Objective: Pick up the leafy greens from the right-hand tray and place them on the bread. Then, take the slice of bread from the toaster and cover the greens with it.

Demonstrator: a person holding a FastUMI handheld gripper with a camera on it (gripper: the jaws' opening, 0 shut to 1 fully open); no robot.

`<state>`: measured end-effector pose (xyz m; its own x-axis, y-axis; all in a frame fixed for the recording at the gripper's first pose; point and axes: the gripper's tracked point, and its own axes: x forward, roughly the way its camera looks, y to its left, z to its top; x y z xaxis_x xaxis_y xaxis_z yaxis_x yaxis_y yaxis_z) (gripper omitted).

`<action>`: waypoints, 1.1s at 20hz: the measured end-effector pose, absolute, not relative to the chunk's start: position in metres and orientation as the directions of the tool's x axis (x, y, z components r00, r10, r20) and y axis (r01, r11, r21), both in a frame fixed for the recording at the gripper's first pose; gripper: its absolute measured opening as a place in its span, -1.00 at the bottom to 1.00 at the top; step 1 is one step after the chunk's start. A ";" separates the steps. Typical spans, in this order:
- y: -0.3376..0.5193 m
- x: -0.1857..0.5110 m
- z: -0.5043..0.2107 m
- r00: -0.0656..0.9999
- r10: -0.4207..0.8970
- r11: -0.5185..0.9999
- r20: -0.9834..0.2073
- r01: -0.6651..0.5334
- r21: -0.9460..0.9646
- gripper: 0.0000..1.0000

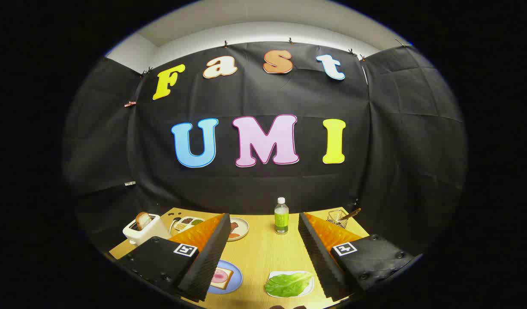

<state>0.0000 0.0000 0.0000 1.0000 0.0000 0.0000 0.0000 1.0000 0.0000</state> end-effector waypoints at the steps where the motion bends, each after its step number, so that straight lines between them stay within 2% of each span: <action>1: -0.001 0.001 -0.001 1.000 0.000 1.000 -0.004 0.000 0.003 0.97; 22: 0.003 0.016 -0.024 0.995 0.062 0.998 -0.083 -0.061 0.013 0.98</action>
